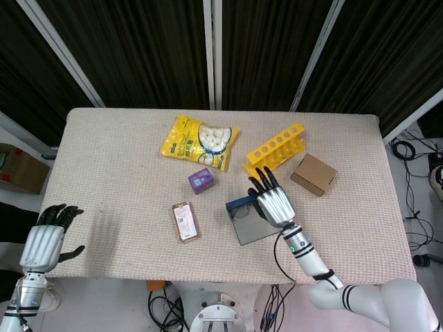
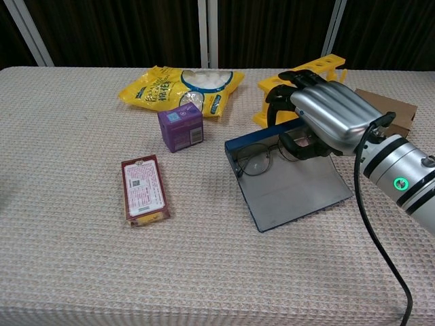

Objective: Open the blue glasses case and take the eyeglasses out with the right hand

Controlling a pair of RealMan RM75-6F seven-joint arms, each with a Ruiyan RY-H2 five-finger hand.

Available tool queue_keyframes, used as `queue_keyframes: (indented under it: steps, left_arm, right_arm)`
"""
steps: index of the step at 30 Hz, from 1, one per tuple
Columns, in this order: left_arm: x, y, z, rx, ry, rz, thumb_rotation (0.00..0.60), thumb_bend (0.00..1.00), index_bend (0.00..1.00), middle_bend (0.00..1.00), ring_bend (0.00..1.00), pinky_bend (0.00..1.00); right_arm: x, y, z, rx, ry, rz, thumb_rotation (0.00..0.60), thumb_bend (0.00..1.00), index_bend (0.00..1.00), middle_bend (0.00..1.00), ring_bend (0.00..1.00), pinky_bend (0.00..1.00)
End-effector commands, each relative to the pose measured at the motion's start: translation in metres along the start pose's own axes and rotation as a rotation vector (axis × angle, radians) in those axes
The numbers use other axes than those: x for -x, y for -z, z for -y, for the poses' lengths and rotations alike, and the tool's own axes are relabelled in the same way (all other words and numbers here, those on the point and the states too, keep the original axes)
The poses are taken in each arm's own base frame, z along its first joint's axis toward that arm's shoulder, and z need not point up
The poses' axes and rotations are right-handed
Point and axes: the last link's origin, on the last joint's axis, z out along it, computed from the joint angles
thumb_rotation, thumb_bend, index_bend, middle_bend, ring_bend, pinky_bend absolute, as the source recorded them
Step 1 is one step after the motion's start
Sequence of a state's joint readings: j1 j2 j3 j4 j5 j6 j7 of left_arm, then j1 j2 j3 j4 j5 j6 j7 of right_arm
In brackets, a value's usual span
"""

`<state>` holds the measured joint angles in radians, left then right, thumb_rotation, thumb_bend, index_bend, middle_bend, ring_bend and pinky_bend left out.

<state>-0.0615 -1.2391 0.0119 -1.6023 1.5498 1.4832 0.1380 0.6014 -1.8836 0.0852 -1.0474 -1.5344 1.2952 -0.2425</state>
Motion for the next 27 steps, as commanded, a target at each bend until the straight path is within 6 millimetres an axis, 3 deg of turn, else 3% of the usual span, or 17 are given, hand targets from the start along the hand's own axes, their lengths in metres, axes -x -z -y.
queue_keyframes:
  steps: [1,10,16,19,24,27]
  left_arm:
    - [0.001,-0.001,-0.001,0.002,0.001,0.000,0.600,0.08,0.25,0.20,0.12,0.14]
    - [0.000,0.000,0.000,0.001,-0.002,-0.003,0.600,0.08,0.24,0.20,0.12,0.14]
    - [0.001,0.000,-0.001,0.000,-0.004,0.014,0.600,0.08,0.24,0.20,0.12,0.14]
    - [0.001,0.000,-0.001,0.001,-0.005,0.014,0.600,0.08,0.24,0.20,0.12,0.14]
    - [0.000,0.001,0.000,-0.004,-0.005,0.013,0.600,0.08,0.24,0.20,0.12,0.14]
    - [0.000,0.001,0.000,-0.004,-0.007,0.014,0.600,0.08,0.24,0.20,0.12,0.14]
  right_arm:
    - [0.006,-0.005,0.004,0.005,-0.025,-0.025,0.600,0.48,0.53,0.23,0.00,0.00]
    - [0.008,-0.016,0.007,0.008,-0.008,-0.089,0.600,0.48,0.53,0.22,0.00,0.00]
    - [0.015,-0.023,0.002,0.025,0.027,-0.009,0.600,0.45,0.51,0.22,0.00,0.00]
    - [0.013,-0.026,-0.002,0.030,0.067,0.033,0.600,0.39,0.39,0.20,0.00,0.00]
    - [-0.003,-0.026,-0.006,0.037,0.096,0.069,0.600,0.25,0.06,0.12,0.00,0.00]
    - [-0.016,-0.022,-0.005,0.024,0.072,0.071,0.600,0.21,0.02,0.10,0.00,0.00]
